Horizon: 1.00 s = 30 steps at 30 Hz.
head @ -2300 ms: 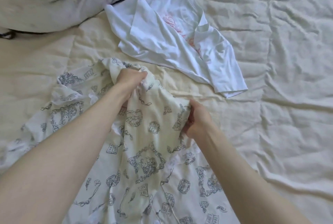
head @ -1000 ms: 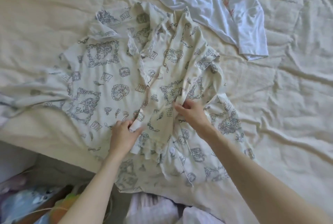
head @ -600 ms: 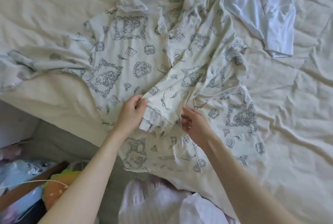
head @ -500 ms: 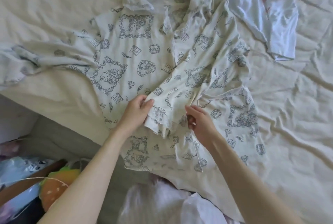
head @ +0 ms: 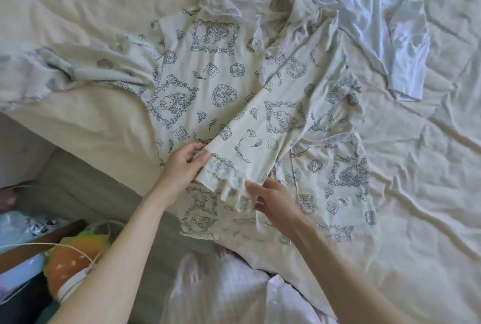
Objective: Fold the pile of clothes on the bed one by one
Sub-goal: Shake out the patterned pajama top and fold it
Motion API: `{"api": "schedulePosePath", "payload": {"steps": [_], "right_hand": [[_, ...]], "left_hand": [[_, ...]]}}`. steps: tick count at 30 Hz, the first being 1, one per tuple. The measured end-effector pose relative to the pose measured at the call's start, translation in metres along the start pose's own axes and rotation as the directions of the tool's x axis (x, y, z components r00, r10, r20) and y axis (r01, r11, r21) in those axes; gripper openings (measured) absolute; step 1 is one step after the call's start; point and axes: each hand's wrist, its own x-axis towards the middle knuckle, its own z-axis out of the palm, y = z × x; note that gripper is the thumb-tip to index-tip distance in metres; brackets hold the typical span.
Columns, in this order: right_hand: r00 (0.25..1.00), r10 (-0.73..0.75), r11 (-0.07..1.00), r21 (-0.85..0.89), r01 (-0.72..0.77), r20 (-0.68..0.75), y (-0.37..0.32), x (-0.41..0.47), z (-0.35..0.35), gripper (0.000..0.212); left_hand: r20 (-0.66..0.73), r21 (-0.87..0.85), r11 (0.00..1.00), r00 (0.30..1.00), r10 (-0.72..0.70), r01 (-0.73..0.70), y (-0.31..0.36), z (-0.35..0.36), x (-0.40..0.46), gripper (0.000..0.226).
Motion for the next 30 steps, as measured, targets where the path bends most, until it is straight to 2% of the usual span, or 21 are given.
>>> {"api": "schedulePosePath", "payload": {"steps": [3,5,6,8,10,12,13,14,16,18,20,21,24,25,27,28,29,30], "right_hand": [[0.998,0.03,0.966,-0.258,-0.016,0.051,0.006,-0.004,0.006,0.021],[0.999,0.035,0.863,-0.505,-0.018,0.025,0.005,-0.002,0.008,0.022],[1.0,-0.014,0.78,-0.626,-0.007,-0.028,0.002,0.0,0.008,0.024],[0.968,-0.205,0.599,-0.8,0.011,-0.141,-0.008,0.006,0.005,0.027],[0.884,-0.442,0.445,-0.893,0.065,-0.156,-0.018,0.013,0.004,0.026],[0.781,-0.625,0.229,-0.959,0.17,-0.011,-0.027,0.021,0.006,0.026],[0.747,-0.66,0.125,-0.97,0.209,0.076,-0.031,0.026,0.008,0.029],[0.741,-0.653,0.034,-0.973,0.23,0.153,-0.037,0.031,0.012,0.033],[0.783,-0.561,-0.117,-0.962,0.245,0.268,-0.05,0.046,0.026,0.047],[0.826,-0.459,-0.227,-0.942,0.248,0.329,-0.063,0.064,0.043,0.059],[0.861,-0.381,-0.286,-0.928,0.238,0.338,-0.071,0.081,0.058,0.066],[0.878,-0.349,-0.296,-0.927,0.229,0.328,-0.075,0.089,0.065,0.069],[0.932,-0.243,-0.321,-0.929,0.183,0.268,-0.075,0.107,0.072,0.074],[0.943,-0.216,-0.333,-0.927,0.173,0.253,-0.076,0.112,0.073,0.075],[0.951,-0.178,-0.343,-0.922,0.181,0.253,-0.079,0.118,0.074,0.075],[0.952,-0.165,-0.338,-0.921,0.193,0.26,-0.082,0.12,0.074,0.074],[0.951,-0.151,-0.327,-0.922,0.208,0.269,-0.083,0.121,0.073,0.072],[0.949,-0.139,-0.314,-0.922,0.228,0.282,-0.086,0.121,0.072,0.07]], "left_hand": [[-0.065,-0.003,1.0,0.998,0.021,-0.021,-0.017,-0.012,-0.007,0.007],[-0.139,0.032,0.999,0.99,-0.014,0.018,-0.031,-0.02,-0.008,0.008],[-0.184,0.063,0.997,0.982,-0.03,0.043,-0.038,-0.024,-0.007,0.009],[-0.264,0.117,0.99,0.964,-0.04,0.073,-0.047,-0.036,-0.001,0.013],[-0.341,0.12,0.99,0.94,-0.028,0.073,-0.049,-0.05,0.008,0.015],[-0.437,0.06,0.996,0.899,-0.036,0.069,-0.044,-0.069,0.023,0.017],[-0.494,0.016,0.997,0.868,-0.055,0.072,-0.039,-0.079,0.032,0.018],[-0.549,-0.038,0.996,0.831,-0.086,0.078,-0.035,-0.09,0.041,0.019],[-0.64,-0.143,0.988,0.756,-0.135,0.054,-0.022,-0.113,0.059,0.022],[-0.705,-0.156,0.988,0.699,-0.123,0.018,-0.007,-0.135,0.075,0.033],[-0.74,-0.186,0.982,0.662,-0.118,-0.032,0.013,-0.156,0.091,0.042],[-0.733,-0.284,0.955,0.66,-0.163,-0.08,0.023,-0.167,0.101,0.044],[-0.554,-0.672,0.724,0.756,-0.349,-0.158,0.052,-0.184,0.119,0.05],[-0.512,-0.728,0.666,0.774,-0.373,-0.16,0.06,-0.186,0.123,0.048],[-0.504,-0.773,0.603,0.767,-0.397,-0.195,0.072,-0.186,0.131,0.032],[-0.53,-0.771,0.596,0.746,-0.403,-0.226,0.077,-0.181,0.132,0.021],[-0.59,-0.728,0.635,0.706,-0.391,-0.257,0.081,-0.176,0.133,0.014],[-0.676,-0.635,0.723,0.648,-0.351,-0.272,0.084,-0.17,0.133,0.008]]}}
